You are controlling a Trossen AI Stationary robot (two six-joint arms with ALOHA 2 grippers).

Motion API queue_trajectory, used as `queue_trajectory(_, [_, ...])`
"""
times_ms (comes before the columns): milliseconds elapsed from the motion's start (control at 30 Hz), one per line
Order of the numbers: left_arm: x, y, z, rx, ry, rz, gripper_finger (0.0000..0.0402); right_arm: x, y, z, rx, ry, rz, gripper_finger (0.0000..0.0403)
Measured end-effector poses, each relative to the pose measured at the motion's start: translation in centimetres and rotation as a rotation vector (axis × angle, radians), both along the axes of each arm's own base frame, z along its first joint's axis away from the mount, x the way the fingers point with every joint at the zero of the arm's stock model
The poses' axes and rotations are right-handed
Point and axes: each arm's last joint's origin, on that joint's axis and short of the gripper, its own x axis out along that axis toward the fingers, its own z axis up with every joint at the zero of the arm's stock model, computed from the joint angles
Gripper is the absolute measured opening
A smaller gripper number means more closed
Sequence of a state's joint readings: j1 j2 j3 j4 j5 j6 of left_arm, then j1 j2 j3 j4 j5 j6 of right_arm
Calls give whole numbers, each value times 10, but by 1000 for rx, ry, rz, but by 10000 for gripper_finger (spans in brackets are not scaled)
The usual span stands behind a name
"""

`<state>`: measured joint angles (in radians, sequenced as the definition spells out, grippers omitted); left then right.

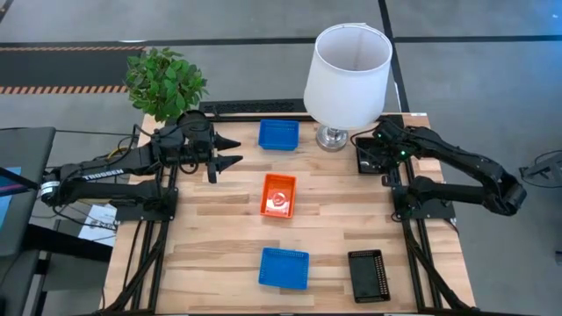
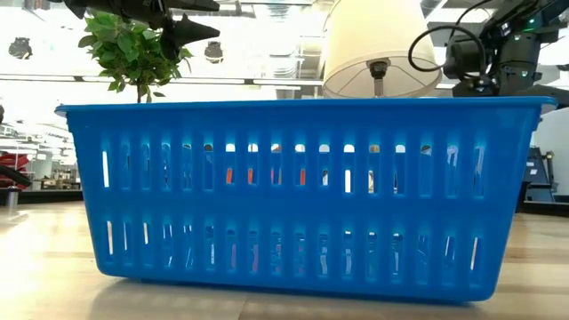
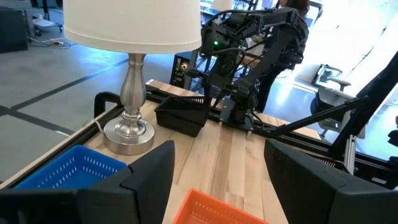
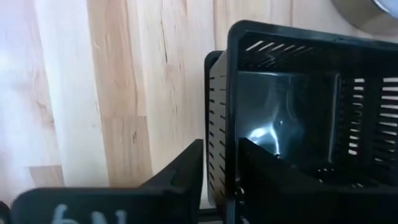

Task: Stack baskets by color
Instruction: Stack the left black bin on top of the top right black bin

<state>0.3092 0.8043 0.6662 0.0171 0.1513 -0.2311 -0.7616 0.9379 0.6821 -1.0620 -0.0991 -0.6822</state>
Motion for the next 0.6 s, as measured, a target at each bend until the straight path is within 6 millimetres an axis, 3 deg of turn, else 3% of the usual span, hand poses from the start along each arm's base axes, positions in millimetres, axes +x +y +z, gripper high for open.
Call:
queue_trajectory(167, [0, 0, 0, 0, 0, 0, 235, -1, 1, 5, -8, 14, -12, 173])
queue_trajectory(333, [0, 0, 0, 3, 7, -1, 235, 2, 2, 23, -16, -8, -27, 212])
queue_trajectory(467, [0, 0, 0, 5, 7, -1, 235, 6, 3, 33, -30, -28, -14, 221])
queue_trajectory(600, [0, 0, 0, 7, 7, -1, 235, 7, 6, 29, -20, -18, -2, 213])
